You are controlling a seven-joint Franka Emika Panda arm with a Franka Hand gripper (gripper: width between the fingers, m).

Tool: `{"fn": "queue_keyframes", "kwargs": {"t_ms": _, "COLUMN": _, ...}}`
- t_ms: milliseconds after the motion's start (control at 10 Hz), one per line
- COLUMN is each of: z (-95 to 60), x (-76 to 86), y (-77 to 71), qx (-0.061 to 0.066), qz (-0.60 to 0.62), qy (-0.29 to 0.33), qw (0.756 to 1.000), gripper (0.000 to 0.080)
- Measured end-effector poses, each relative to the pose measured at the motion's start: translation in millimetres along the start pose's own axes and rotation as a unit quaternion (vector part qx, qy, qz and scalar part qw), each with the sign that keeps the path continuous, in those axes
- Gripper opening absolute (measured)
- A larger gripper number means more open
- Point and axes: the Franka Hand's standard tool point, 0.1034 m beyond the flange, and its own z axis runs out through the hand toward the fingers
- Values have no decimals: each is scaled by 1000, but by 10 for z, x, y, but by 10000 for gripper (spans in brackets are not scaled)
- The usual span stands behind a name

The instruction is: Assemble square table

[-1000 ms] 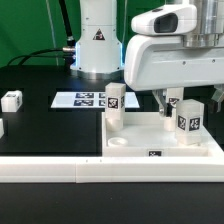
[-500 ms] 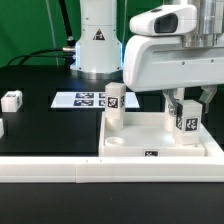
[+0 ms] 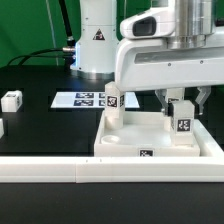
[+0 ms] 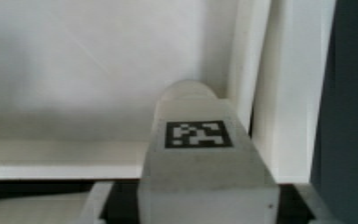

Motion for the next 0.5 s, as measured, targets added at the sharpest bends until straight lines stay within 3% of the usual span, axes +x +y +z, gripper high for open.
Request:
{"fn": "queue_keyframes", "kwargs": {"t_ms": 200, "z": 9, "x": -41, "y": -83, "qx": -1, "qz": 104, "qy": -1, "qw": 995, "gripper": 290}}
{"fn": "queue_keyframes", "kwargs": {"t_ms": 500, "z": 18, "x": -60, "y": -100, "qx": -3, "qz": 269, "qy": -2, "qw": 963, "gripper": 291}}
